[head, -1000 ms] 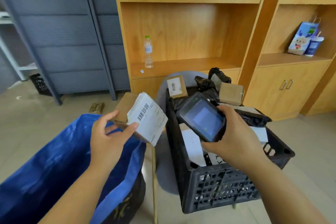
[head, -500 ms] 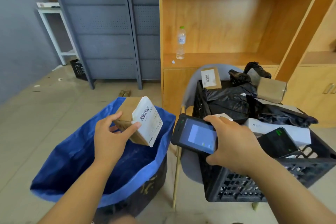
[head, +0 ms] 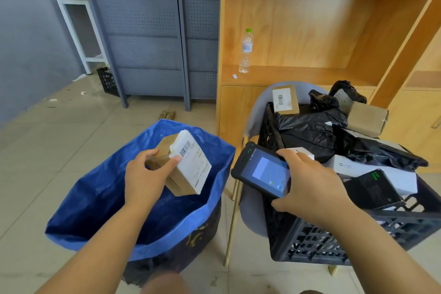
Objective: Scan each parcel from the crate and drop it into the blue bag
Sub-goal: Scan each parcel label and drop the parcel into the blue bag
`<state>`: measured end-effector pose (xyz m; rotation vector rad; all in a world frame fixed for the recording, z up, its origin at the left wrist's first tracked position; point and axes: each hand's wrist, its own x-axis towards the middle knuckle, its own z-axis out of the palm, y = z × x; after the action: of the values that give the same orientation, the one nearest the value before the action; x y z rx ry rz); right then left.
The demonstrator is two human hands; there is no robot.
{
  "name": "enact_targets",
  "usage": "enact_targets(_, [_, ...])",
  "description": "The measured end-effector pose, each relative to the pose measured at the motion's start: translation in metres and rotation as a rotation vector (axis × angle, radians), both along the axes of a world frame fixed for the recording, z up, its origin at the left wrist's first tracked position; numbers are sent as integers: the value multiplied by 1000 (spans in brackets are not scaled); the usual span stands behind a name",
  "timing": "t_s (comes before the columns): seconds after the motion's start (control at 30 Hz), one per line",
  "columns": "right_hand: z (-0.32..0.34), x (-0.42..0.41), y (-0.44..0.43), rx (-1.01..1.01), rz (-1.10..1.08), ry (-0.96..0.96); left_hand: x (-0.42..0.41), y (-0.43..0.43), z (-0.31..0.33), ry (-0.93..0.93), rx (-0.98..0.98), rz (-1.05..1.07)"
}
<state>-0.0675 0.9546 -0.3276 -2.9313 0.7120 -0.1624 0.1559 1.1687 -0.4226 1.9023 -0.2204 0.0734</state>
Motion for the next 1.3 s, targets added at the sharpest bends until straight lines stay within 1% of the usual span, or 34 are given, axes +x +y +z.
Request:
enact_targets(0.1, [-2, 2, 1, 9, 0, 0, 13, 8, -9, 105, 26, 97])
enact_targets(0.17, [-3, 3, 1, 16, -5, 6, 21, 10, -13, 142, 123, 105])
enact_targets(0.23, [-4, 2, -1, 22, -8, 5, 25, 9, -17, 181, 238, 27])
enact_targets(0.33, [-6, -3, -8, 23, -34, 1, 23, -2, -22, 207, 302, -100])
enact_targets(0.47, [-6, -16, -27, 25, -111, -19, 7, -33, -19, 169, 328, -308])
enact_targets(0.6, [-4, -40, -53, 31, -208, -59, -21, -86, 4, 63, 308, -508])
enact_targets(0.7, [-1, -63, -74, 18, -316, -115, -46, -133, 22, -2, 274, -647])
enact_targets(0.83, [3, -93, -100, 10, -468, -195, -77, -196, 30, -86, 289, -796])
enact_targets(0.9, [3, -106, -111, 7, -535, -215, -88, -226, 27, -208, 401, -820])
enact_targets(0.97, [2, -116, -118, 9, -583, -234, -94, -250, 24, -292, 597, -833])
enact_targets(1.03, [-1, -124, -122, 18, -605, -232, -95, -269, 22, -272, 798, -857])
enact_targets(1.1, [-4, -128, -126, 47, -614, -221, -94, -282, 21, -202, 948, -857])
enact_targets(1.13, [-5, -130, -127, 61, -618, -217, -95, -286, 22, -166, 969, -843])
enact_targets(1.17, [-6, -131, -128, 71, -621, -213, -97, -290, 23, -146, 950, -826])
enact_targets(1.23, [-9, -133, -130, 80, -623, -201, -102, -294, 25, -172, 894, -787])
enact_targets(1.3, [-10, -132, -130, 91, -620, -200, -109, -296, 30, -203, 879, -762])
